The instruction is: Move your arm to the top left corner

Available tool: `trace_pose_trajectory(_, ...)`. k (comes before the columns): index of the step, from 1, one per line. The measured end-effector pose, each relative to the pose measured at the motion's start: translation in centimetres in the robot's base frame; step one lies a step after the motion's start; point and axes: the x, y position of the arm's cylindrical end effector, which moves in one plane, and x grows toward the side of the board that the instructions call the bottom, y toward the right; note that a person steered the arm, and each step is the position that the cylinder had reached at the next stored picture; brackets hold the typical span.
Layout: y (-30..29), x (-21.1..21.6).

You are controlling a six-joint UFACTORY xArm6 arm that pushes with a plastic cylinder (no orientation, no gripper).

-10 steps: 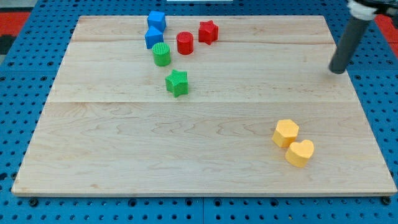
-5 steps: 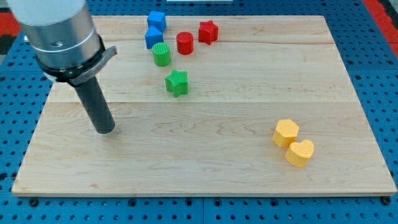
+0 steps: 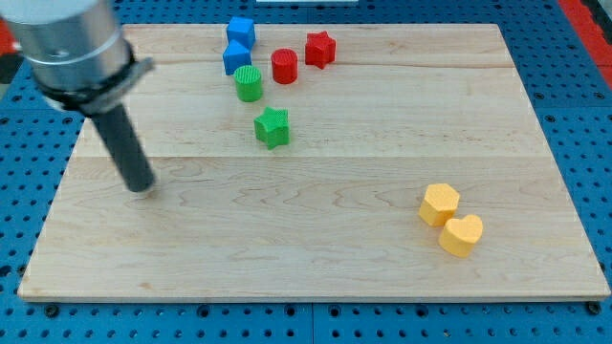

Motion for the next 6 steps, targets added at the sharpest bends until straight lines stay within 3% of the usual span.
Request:
trace_pose_trajectory(1, -7.1, -6.6)
trace_pose_trajectory(3, -6.8, -25.0)
trace_pose_trajectory(4, -5.2, -28.2)
trace_pose_trajectory(6, -1.1, -28.1)
